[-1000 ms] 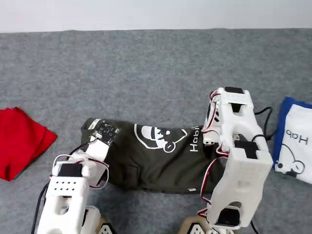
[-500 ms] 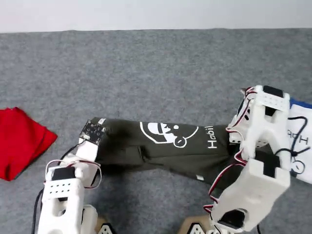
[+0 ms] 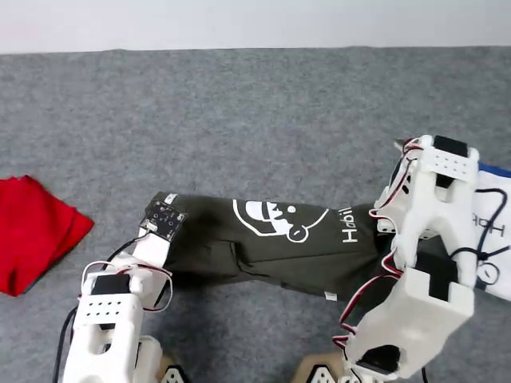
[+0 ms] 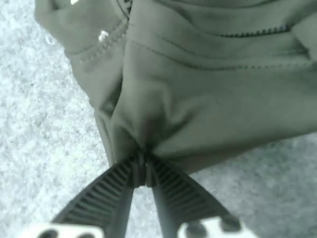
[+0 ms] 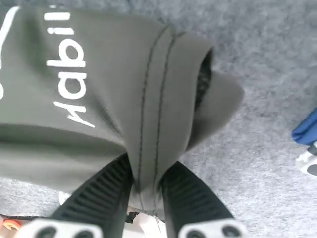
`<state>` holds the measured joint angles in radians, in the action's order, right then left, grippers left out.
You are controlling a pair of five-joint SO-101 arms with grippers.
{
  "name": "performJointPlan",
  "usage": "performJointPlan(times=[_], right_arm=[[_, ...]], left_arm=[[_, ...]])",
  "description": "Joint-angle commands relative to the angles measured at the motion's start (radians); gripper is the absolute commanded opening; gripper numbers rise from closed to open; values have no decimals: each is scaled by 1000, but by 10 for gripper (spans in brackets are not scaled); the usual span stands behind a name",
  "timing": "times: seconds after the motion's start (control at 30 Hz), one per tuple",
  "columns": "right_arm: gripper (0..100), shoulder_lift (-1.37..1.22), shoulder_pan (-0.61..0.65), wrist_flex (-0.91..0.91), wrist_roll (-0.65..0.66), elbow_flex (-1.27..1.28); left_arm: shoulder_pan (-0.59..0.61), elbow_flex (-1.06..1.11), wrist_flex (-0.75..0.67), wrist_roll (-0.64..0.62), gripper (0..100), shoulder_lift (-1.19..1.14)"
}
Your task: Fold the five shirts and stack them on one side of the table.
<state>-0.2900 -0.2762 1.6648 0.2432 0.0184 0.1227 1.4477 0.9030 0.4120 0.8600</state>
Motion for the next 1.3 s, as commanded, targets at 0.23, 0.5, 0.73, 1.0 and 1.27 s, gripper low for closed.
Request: performJointPlan(times=[0.23, 0.5, 0.73, 1.0, 1.27], right_arm=[[10, 67, 15, 10, 9, -57], [10, 67, 15, 10, 11, -57], [10, 67, 12, 10, 12, -57], [10, 67, 12, 10, 37, -57], [9, 76, 10, 12, 48, -61]], left_arm=[[104, -229, 147, -273, 6, 6], [100, -386, 311, -399, 5, 172], [121, -64, 319, -333, 5, 485], [347, 171, 339, -298, 5, 878], [344, 234, 351, -302, 5, 948]])
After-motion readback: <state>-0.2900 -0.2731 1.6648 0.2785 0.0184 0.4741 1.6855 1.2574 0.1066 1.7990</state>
